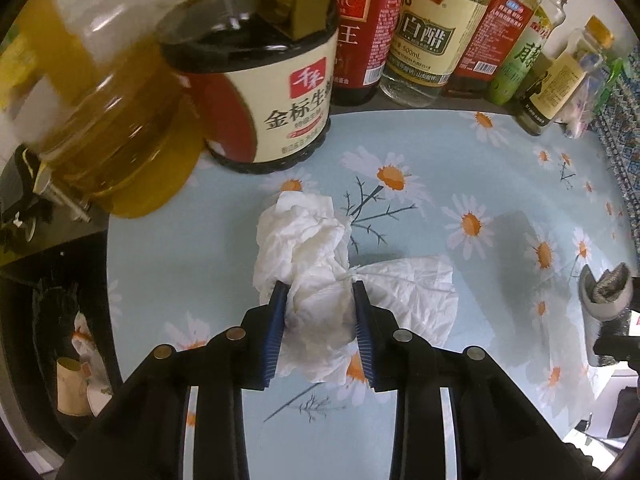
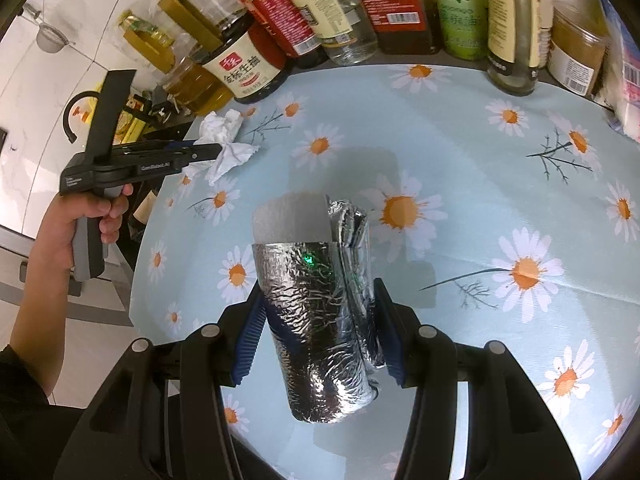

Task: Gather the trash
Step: 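Carry the white tissue and foil roll over the trash bin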

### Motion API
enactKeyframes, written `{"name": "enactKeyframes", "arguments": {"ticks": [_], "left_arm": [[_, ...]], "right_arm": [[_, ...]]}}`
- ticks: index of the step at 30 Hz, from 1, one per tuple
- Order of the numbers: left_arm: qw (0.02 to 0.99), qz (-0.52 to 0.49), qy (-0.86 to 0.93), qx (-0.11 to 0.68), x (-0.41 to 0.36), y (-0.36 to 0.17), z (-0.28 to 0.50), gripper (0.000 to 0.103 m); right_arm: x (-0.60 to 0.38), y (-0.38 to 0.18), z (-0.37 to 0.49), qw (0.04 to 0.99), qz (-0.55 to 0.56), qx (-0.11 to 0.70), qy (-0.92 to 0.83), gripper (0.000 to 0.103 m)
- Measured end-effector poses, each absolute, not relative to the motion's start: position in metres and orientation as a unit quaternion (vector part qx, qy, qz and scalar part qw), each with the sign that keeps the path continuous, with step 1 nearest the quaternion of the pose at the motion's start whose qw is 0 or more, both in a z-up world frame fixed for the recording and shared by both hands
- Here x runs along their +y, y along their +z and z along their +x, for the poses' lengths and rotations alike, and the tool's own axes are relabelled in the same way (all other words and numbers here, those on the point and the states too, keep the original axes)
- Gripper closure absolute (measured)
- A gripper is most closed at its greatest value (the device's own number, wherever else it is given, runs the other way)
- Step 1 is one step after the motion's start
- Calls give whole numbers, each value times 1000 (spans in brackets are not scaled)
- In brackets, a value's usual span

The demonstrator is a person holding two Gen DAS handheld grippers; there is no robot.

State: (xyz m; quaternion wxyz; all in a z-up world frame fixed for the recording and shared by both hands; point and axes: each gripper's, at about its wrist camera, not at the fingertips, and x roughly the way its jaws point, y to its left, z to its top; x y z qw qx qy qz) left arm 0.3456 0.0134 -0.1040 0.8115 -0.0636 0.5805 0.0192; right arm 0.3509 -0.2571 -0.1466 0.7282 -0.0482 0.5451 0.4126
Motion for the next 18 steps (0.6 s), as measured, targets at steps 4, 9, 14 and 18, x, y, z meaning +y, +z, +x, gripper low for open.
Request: {"name": "enactKeyframes", "arguments": {"ticks": [4,9,14,18], "left_arm": [[816,-72,19,573,22,-95,328,72],[822,-82,20,563,40,-88,302,72],[827,-91,22,555,57,-83,274,72],[830,-97,24,549,72,-79,256,72]], "right_arm": [[-240,-145,344,723,-62,547,418,51],[-211,-140,330,715,-81,546,428,51],[-179,-137,313,707,-101,544,440,51],[-153,-135,299,702,-114,543,447,51]]}}
